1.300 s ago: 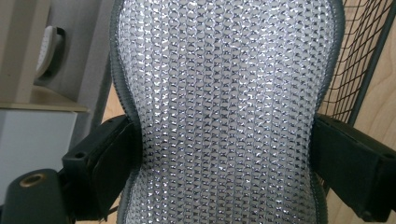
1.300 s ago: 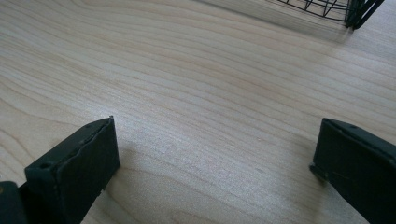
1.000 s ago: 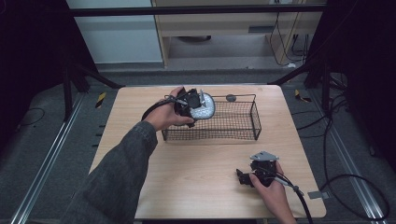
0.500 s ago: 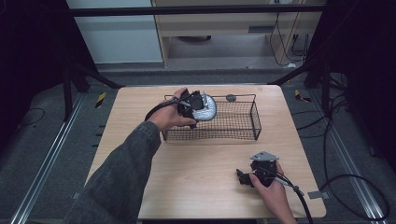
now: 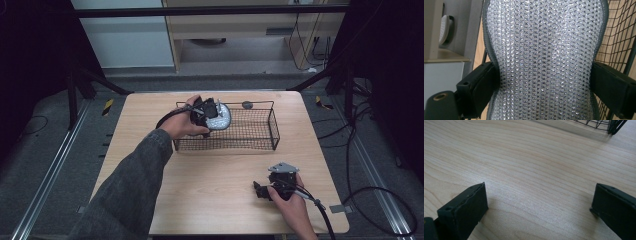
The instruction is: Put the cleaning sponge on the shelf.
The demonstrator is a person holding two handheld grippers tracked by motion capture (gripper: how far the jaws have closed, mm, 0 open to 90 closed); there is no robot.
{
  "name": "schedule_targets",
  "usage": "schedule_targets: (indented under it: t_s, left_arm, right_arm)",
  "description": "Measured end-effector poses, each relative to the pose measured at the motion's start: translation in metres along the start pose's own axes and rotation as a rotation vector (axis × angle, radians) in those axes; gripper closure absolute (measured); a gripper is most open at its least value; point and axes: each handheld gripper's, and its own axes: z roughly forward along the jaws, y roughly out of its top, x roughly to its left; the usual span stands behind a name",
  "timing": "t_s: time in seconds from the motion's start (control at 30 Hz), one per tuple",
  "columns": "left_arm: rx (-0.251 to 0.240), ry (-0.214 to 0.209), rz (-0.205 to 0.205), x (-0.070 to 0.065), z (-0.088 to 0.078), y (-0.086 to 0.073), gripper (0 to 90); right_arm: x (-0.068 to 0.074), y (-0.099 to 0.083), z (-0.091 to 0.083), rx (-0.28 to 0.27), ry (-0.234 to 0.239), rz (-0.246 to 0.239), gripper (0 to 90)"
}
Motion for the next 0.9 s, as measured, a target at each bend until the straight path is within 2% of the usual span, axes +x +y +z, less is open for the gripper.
schedule_targets:
  t_s: [0.23, 0.57, 0.9]
  left_arm:
    - [0.001, -0.012, -0.003, 0.000, 0.004, 0.002, 8.4]
    - [0.014, -0.018, -0.010, 0.004, 0.005, -0.005, 8.1]
    - [-0.003, -0.056, -0.062, 0.005, 0.007, -0.011, 3.3]
  right_arm:
    - [0.000, 0.000, 0.000, 0.001, 0.000, 0.003, 0.5]
    - [0.000, 0.000, 0.000, 0.000, 0.000, 0.000, 0.5]
    - [0.000, 0.000, 0.000, 0.000, 0.000, 0.000, 0.5]
